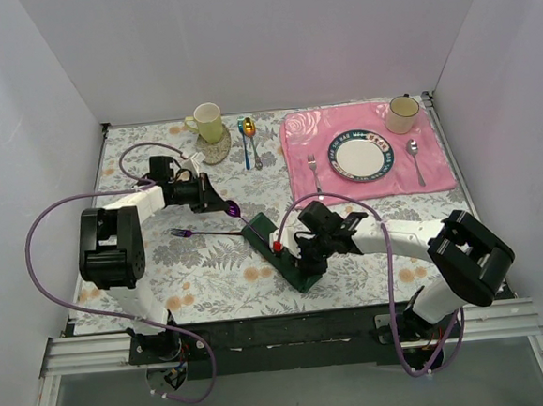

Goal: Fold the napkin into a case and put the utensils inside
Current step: Insert the spoon into the folded napkin.

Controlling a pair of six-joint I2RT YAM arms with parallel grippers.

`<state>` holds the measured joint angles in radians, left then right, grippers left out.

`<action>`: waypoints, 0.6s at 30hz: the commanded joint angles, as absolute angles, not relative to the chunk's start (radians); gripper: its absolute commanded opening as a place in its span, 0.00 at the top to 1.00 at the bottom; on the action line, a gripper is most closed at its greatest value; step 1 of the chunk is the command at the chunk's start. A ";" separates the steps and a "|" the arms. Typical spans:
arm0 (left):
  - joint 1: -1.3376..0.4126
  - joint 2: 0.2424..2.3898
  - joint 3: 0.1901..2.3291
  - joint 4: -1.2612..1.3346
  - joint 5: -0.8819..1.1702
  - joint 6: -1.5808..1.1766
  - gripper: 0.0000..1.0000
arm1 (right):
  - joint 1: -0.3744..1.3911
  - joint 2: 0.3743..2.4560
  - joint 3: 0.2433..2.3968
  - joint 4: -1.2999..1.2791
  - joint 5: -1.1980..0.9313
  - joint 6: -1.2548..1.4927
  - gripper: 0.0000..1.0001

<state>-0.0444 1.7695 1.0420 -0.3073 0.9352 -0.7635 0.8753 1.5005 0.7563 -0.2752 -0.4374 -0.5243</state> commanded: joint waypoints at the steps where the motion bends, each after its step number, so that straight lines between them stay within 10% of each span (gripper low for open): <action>1: -0.093 1.764 1.049 -0.285 0.959 -0.772 1.00 | 0.891 1.505 0.729 -0.236 -0.399 -0.552 0.78; 18: -0.216 1.752 0.936 -0.187 0.931 -0.877 1.00 | 0.899 1.440 0.719 -0.232 -0.403 -0.512 0.75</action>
